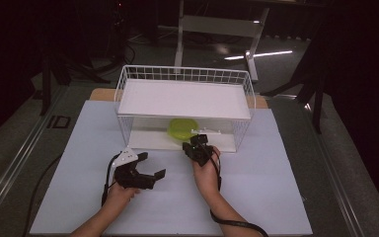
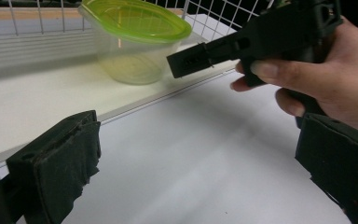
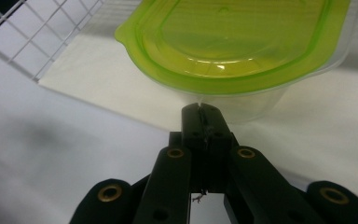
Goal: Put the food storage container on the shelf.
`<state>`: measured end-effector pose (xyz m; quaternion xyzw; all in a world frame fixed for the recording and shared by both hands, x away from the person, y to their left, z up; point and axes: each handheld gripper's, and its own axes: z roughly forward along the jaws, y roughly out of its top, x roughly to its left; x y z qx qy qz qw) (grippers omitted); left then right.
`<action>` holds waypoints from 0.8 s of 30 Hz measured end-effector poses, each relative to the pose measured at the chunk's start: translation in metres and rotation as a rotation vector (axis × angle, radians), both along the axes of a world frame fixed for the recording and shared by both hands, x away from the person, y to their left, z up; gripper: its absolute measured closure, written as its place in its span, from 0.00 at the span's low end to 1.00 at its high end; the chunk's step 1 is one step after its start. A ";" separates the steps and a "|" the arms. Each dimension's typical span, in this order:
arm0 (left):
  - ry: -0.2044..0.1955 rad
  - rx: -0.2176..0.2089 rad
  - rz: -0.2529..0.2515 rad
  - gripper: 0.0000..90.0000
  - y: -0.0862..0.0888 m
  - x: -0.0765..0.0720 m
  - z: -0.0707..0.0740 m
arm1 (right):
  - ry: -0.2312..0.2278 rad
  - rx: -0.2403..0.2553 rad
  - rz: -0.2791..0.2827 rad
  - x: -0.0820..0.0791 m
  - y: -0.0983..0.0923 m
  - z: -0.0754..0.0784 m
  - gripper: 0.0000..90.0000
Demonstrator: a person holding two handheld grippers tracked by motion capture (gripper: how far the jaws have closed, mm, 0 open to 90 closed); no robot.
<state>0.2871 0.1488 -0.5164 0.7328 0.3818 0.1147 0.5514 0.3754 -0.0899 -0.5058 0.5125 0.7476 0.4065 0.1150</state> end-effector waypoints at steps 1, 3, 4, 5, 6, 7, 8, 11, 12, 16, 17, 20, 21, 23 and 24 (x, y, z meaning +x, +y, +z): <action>-0.002 -0.004 0.003 0.01 0.000 0.000 0.000 | -0.001 -0.006 -0.003 0.002 0.000 0.000 0.99; -0.005 -0.005 0.008 0.01 0.002 0.000 0.000 | 0.000 -0.007 -0.010 0.006 0.000 0.000 0.98; -0.007 -0.007 0.010 0.01 0.002 0.000 0.000 | 0.004 -0.004 -0.015 0.007 0.000 0.000 0.98; -0.007 -0.007 0.011 0.01 0.002 0.000 0.001 | 0.008 -0.002 -0.014 0.009 0.000 0.000 0.97; -0.007 -0.011 0.012 0.01 0.002 0.000 0.001 | 0.007 -0.004 -0.013 0.009 0.000 0.001 0.97; -0.008 -0.012 0.012 0.01 0.003 0.000 0.001 | 0.004 -0.014 -0.015 0.010 0.001 0.001 0.97; -0.009 -0.009 0.011 0.01 0.002 0.000 0.001 | 0.004 -0.015 -0.013 0.010 0.001 0.001 0.96; -0.013 -0.008 0.008 0.01 0.003 0.000 0.001 | 0.005 -0.011 -0.008 0.007 0.000 0.002 0.94; -0.014 -0.006 0.006 0.01 0.003 -0.001 0.001 | 0.003 -0.017 0.001 0.005 0.000 0.002 0.94; -0.016 -0.013 -0.002 0.01 0.003 -0.001 0.003 | 0.000 -0.004 0.026 -0.008 -0.004 0.005 0.88; -0.016 -0.013 -0.002 0.01 0.003 -0.001 0.003 | 0.000 -0.004 0.026 -0.008 -0.004 0.005 0.88; -0.029 -0.008 -0.015 0.01 0.001 -0.002 0.009 | -0.035 0.004 0.066 -0.022 -0.008 0.009 0.68; -0.034 -0.008 -0.017 0.01 0.000 -0.003 0.011 | -0.046 0.001 0.068 -0.026 -0.009 0.011 0.64; -0.040 -0.014 -0.031 0.01 -0.001 -0.005 0.014 | -0.061 0.019 0.088 -0.031 -0.013 0.013 0.52; -0.043 -0.012 -0.032 0.01 -0.001 -0.006 0.016 | -0.070 0.024 0.095 -0.034 -0.014 0.014 0.50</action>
